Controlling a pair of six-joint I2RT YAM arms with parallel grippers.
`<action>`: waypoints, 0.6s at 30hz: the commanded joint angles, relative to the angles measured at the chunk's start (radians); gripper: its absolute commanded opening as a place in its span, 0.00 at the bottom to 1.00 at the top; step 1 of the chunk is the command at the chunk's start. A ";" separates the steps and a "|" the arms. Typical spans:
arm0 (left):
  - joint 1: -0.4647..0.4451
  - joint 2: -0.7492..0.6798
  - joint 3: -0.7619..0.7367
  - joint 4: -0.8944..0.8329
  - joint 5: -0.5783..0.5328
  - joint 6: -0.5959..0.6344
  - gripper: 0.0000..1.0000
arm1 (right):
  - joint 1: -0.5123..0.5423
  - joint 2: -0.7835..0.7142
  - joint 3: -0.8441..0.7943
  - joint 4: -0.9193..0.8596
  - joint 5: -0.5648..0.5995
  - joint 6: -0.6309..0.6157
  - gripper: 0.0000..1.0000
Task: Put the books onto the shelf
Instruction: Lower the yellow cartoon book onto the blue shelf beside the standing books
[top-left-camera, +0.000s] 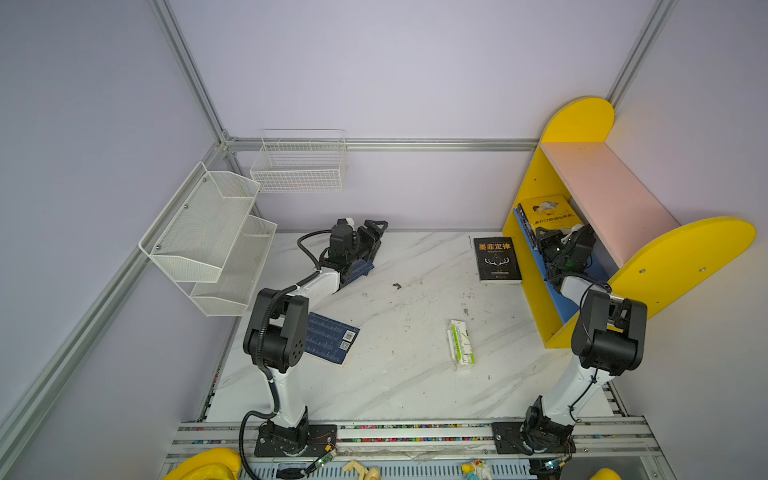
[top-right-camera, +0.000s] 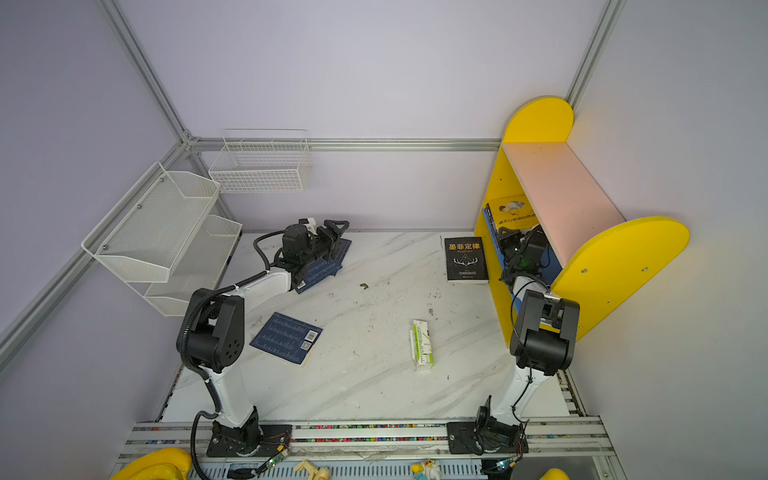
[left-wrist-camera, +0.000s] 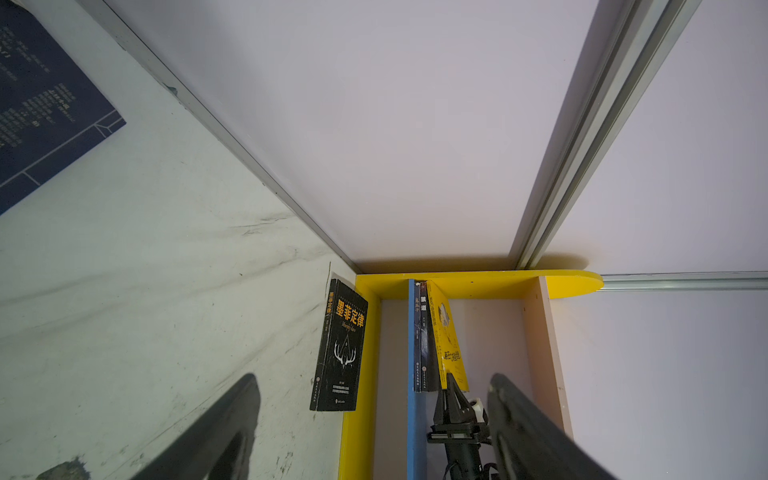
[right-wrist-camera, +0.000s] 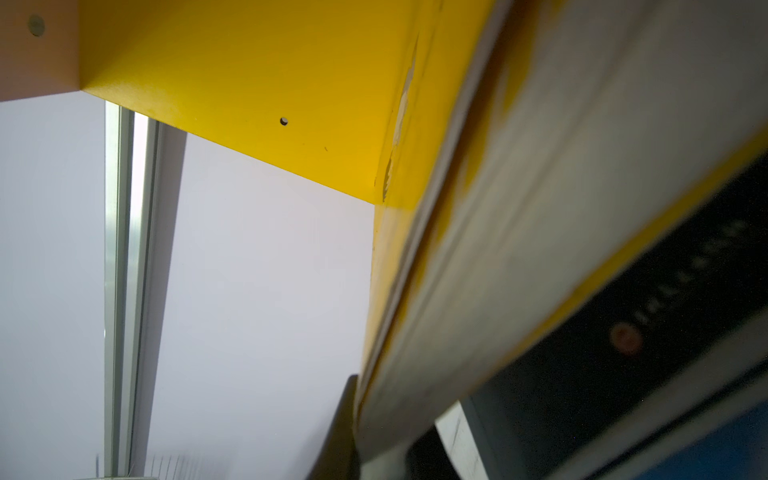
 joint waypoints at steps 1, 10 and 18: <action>-0.002 -0.013 -0.028 0.052 0.014 -0.010 0.84 | -0.002 0.023 0.055 -0.027 -0.008 -0.002 0.06; -0.002 -0.012 -0.042 0.070 0.022 -0.023 0.85 | -0.002 0.049 0.088 -0.070 -0.032 0.009 0.19; -0.002 -0.023 -0.068 0.090 0.024 -0.036 0.85 | -0.002 0.034 0.154 -0.280 0.023 0.040 0.44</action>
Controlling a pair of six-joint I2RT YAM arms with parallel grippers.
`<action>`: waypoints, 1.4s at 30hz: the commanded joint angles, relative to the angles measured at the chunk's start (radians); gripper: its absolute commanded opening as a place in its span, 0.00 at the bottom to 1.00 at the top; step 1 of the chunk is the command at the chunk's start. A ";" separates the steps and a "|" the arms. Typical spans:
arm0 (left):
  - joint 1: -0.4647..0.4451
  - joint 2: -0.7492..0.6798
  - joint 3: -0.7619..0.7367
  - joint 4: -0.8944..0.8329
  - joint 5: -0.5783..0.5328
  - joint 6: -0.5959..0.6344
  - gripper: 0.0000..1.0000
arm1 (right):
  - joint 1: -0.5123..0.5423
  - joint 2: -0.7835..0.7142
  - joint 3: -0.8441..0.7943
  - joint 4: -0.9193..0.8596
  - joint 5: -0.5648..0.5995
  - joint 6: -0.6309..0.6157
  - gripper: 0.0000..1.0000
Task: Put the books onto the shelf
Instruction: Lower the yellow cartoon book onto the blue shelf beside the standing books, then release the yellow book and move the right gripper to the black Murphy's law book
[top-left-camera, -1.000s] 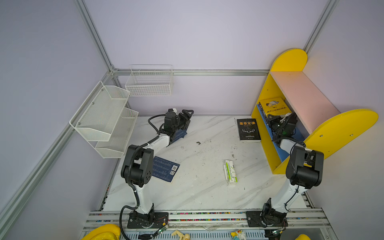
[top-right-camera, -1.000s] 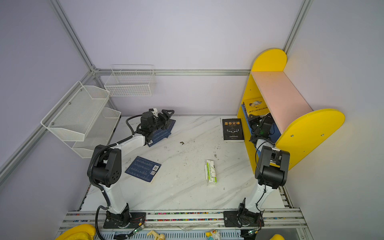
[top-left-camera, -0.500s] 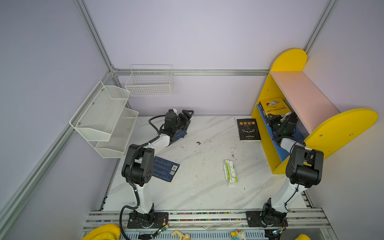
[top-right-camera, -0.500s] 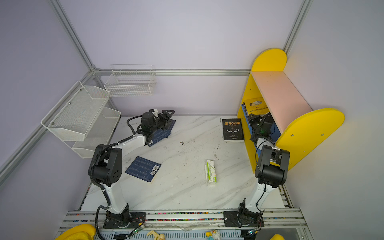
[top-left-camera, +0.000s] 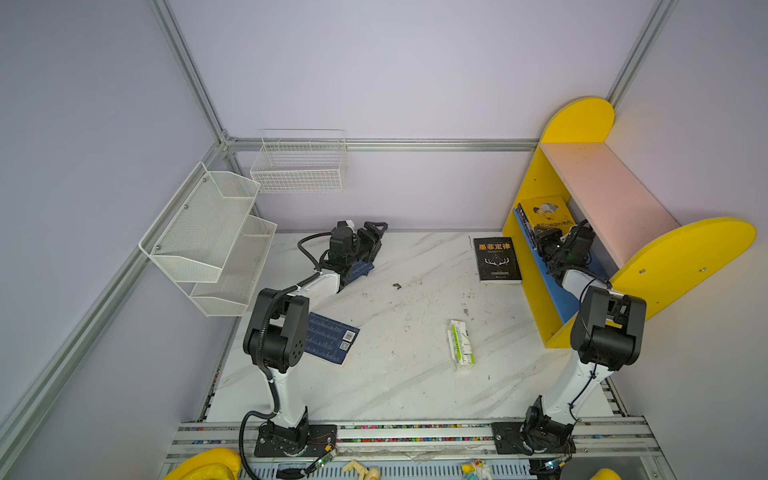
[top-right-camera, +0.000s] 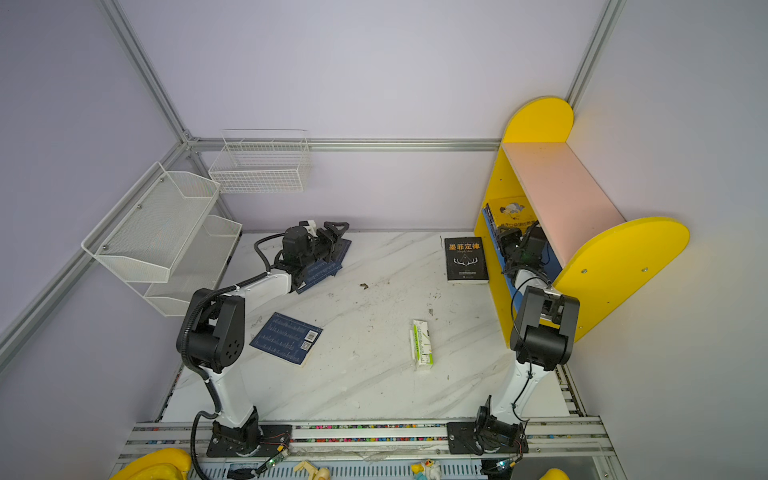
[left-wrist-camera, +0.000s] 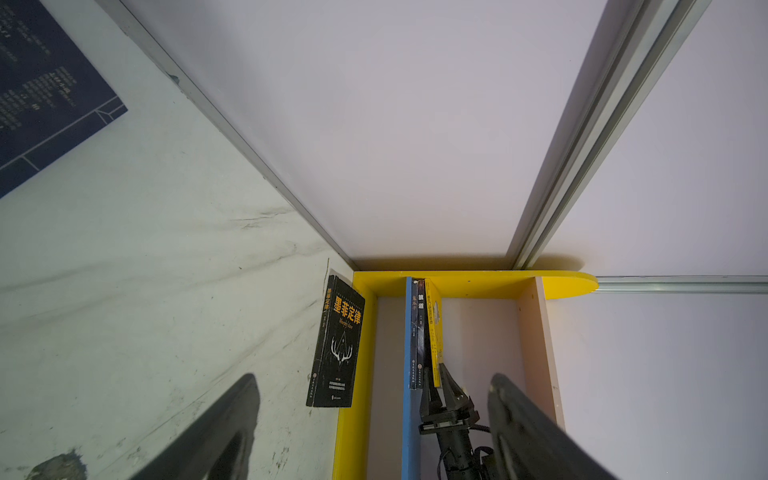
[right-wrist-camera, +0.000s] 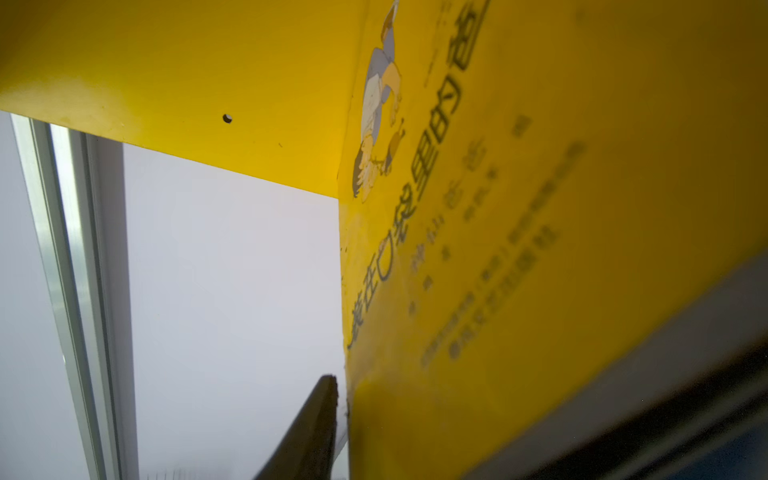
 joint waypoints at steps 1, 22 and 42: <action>-0.002 -0.021 -0.038 0.061 0.018 -0.010 0.85 | 0.000 -0.015 0.038 -0.100 0.030 0.015 0.46; -0.002 0.012 -0.034 0.109 0.070 -0.050 0.86 | 0.000 -0.161 0.015 -0.332 0.158 0.014 0.66; -0.041 0.111 0.129 -0.014 0.216 0.108 0.95 | 0.290 -0.315 -0.340 -0.239 0.313 0.040 0.66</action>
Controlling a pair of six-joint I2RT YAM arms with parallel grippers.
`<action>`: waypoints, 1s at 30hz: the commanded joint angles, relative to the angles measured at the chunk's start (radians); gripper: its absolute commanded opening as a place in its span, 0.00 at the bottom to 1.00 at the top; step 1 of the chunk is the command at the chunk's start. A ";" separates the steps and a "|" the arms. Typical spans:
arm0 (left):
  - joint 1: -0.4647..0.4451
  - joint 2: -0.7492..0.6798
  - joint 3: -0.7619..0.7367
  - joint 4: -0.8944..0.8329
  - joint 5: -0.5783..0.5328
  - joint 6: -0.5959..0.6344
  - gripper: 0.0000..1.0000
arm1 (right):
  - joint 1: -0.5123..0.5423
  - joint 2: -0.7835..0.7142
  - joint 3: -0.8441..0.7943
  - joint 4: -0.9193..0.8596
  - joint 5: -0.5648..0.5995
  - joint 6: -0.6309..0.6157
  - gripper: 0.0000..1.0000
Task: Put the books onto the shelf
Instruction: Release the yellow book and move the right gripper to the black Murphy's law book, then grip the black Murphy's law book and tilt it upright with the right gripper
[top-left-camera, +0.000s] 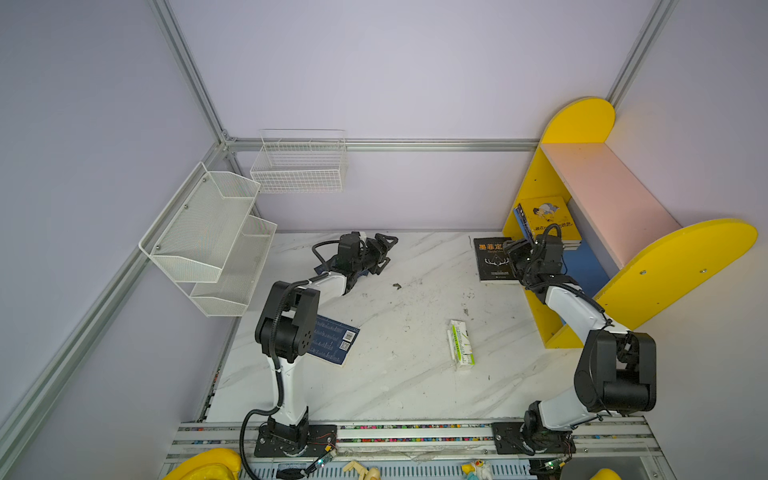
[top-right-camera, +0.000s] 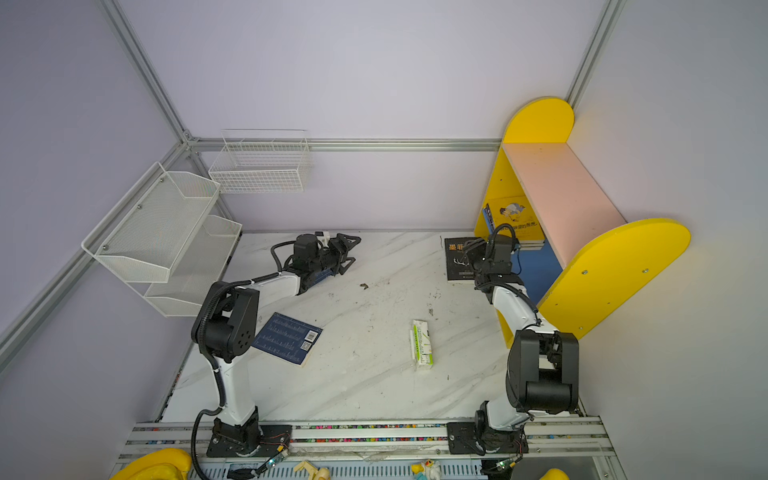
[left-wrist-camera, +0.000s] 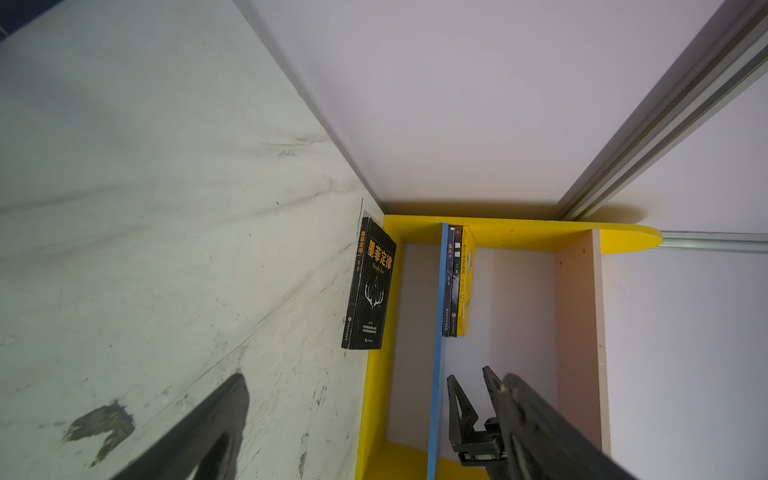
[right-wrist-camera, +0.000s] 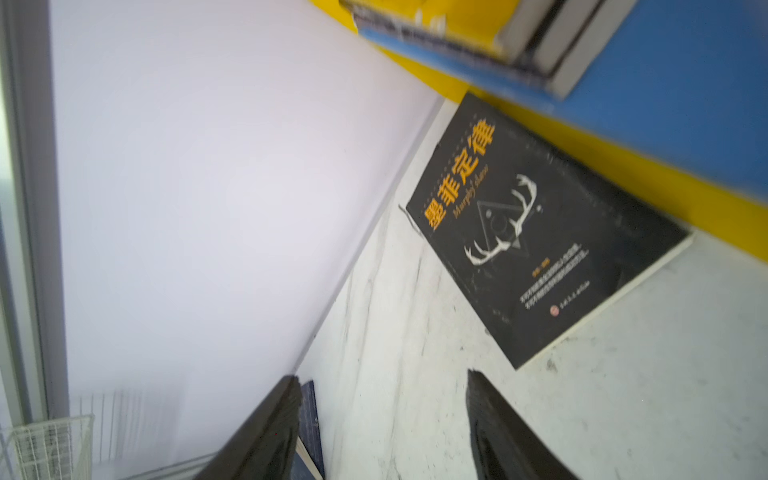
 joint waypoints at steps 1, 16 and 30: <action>-0.021 -0.004 0.115 -0.001 0.063 0.078 0.99 | 0.017 0.063 -0.050 0.038 0.077 0.053 0.66; -0.041 -0.041 0.065 -0.043 0.048 0.111 1.00 | 0.026 0.393 0.065 0.067 0.317 0.115 0.80; -0.045 -0.036 0.089 -0.077 0.010 0.103 1.00 | -0.055 0.445 -0.035 0.230 0.409 0.127 0.77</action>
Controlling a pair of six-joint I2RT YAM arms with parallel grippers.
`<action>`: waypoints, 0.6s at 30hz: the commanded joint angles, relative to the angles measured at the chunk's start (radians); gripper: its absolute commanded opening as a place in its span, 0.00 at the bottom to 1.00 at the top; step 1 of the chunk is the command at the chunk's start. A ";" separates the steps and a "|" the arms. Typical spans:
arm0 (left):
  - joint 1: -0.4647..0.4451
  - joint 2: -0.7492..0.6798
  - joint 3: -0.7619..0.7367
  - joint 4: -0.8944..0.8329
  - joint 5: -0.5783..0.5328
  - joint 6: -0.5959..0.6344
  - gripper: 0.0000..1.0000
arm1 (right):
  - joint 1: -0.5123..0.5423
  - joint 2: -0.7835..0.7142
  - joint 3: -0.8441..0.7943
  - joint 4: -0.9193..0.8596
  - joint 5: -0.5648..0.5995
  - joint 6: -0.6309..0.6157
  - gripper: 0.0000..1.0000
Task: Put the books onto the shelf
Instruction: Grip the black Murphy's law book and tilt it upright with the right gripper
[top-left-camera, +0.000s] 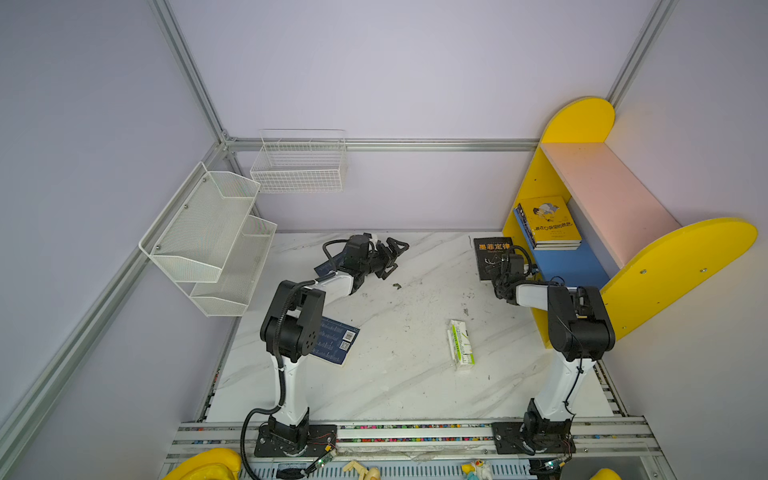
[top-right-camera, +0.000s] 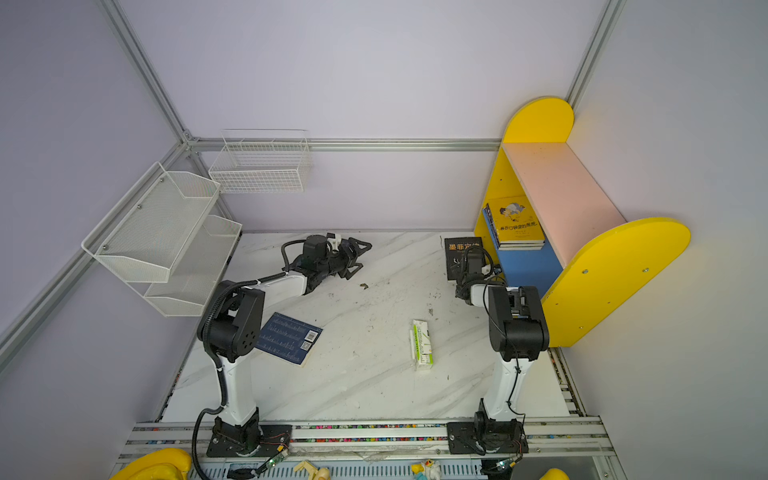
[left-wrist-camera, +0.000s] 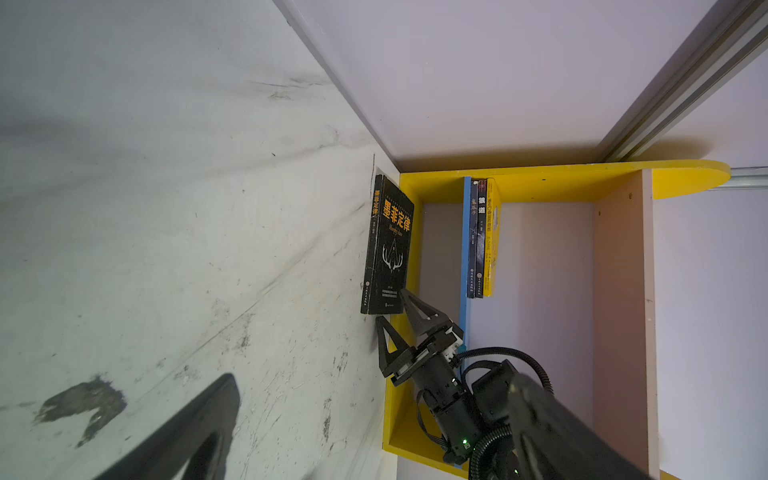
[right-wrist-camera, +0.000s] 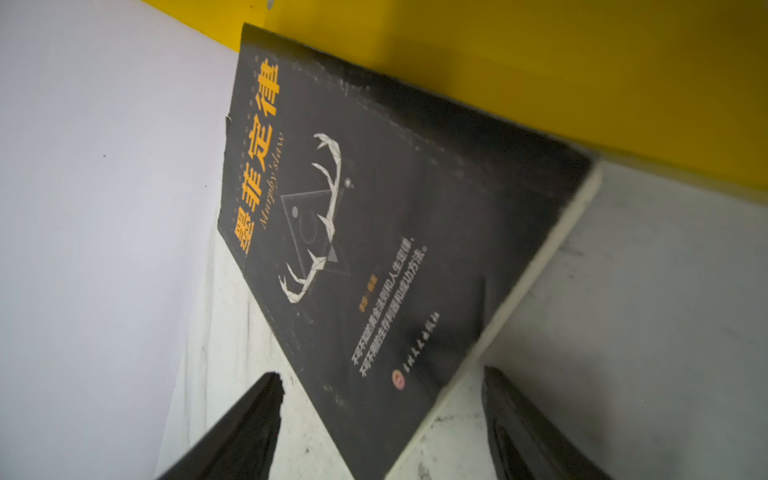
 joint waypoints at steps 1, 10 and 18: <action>-0.003 -0.052 0.055 0.001 -0.016 0.016 1.00 | -0.099 0.056 -0.029 0.036 0.111 0.011 0.77; -0.006 -0.061 0.027 0.007 -0.050 0.013 1.00 | -0.097 0.105 -0.121 0.445 -0.378 0.110 0.73; -0.012 -0.035 0.044 0.026 -0.030 -0.003 1.00 | -0.050 0.233 0.056 0.500 -0.528 0.056 0.66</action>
